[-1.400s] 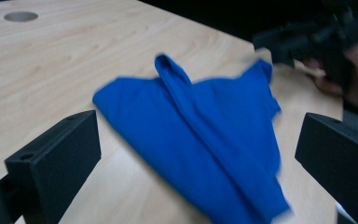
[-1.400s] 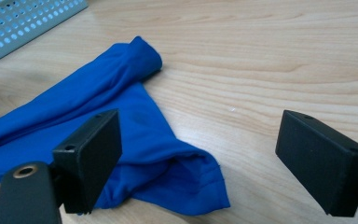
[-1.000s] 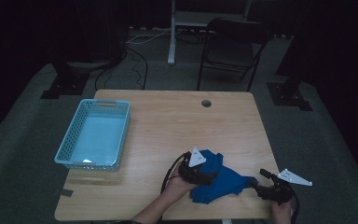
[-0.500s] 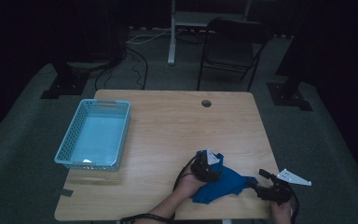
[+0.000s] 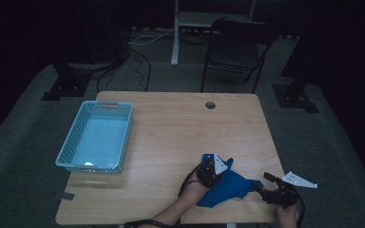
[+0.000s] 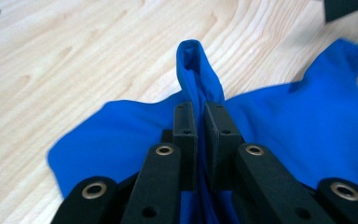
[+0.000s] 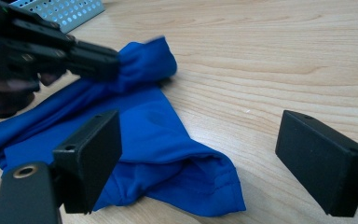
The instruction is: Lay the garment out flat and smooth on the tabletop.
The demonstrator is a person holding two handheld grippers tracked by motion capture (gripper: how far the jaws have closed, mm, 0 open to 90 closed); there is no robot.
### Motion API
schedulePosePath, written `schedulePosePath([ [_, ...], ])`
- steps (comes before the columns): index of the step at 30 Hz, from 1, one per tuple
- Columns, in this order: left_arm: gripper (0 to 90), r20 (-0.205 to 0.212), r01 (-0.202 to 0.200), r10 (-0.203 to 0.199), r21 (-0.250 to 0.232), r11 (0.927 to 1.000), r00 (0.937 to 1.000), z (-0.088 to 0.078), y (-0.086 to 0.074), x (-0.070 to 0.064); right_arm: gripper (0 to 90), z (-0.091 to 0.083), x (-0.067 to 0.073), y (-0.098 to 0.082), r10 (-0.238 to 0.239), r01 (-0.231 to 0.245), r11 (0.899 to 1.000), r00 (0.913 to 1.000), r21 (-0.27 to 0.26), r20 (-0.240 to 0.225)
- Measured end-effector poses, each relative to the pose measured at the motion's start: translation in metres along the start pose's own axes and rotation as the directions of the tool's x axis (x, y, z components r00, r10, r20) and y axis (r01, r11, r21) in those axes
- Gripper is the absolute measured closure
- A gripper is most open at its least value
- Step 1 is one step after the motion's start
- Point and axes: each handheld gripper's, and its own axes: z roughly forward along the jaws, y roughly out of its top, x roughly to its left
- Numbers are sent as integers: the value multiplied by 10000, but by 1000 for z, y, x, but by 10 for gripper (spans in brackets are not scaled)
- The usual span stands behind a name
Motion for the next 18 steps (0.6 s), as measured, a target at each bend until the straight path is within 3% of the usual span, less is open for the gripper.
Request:
schedulePosePath([
  [3, 847, 63, 216, -215, -304, 9993, 9997, -15, 3, 8, 140, 0, 0, 0, 19, -19, 10000, 10000, 22, -30],
  [7, 846, -163, 474, -487, -695, 9965, 9987, -37, 3, 23, 139, 0, -1, 0, 48, -48, 10000, 10000, 65, -67],
  [10, 846, -396, 827, -863, -847, 9930, 9955, -57, -1, 42, 140, 1, -1, 0, 74, -74, 9999, 9999, 97, -71],
  [13, 844, -432, 1379, -1419, -836, 9869, 9889, -70, -10, 57, 140, 1, -1, 0, 108, -107, 9999, 9999, 119, -83],
  [18, 837, -785, 1680, -1716, -506, 9845, 9820, -79, -35, 70, 140, 2, -2, 1, 171, -169, 9997, 9998, 179, -77],
])
